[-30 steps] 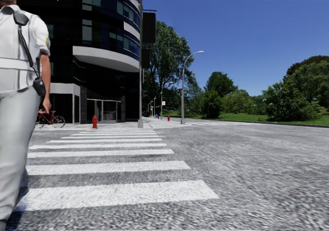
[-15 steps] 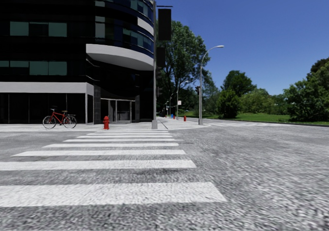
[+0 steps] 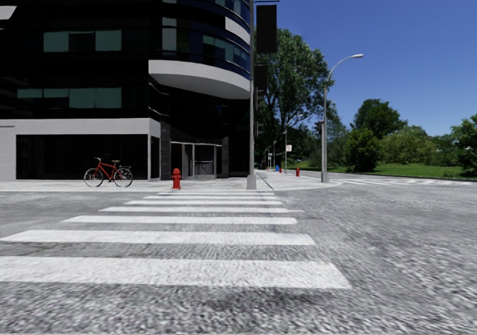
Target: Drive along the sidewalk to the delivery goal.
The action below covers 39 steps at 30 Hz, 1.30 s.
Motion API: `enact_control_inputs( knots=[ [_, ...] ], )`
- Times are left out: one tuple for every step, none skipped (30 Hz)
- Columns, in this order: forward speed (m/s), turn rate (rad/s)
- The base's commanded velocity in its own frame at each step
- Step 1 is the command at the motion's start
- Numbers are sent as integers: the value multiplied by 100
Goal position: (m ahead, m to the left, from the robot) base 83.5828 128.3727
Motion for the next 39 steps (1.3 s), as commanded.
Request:
enact_control_inputs(
  knots=[
    [200, 0],
    [200, 0],
    [200, 0],
    [200, 0],
    [200, 0],
    [200, 0],
    [200, 0],
    [200, 0],
    [200, 0],
    [200, 0],
    [200, 0],
    [200, 0],
    [200, 0],
    [200, 0],
    [200, 0],
    [200, 0],
    [200, 0],
    [200, 0],
    [200, 0],
    [200, 0],
    [200, 0],
    [200, 0],
    [200, 0],
    [200, 0],
    [200, 0],
    [200, 0],
    [200, 3],
    [200, 9],
    [200, 16],
    [200, 16],
    [200, 21],
    [200, 22],
    [200, 23],
    [200, 24],
    [200, 24],
    [200, 25],
    [200, 26],
    [200, 26],
    [200, 26]
  ],
)
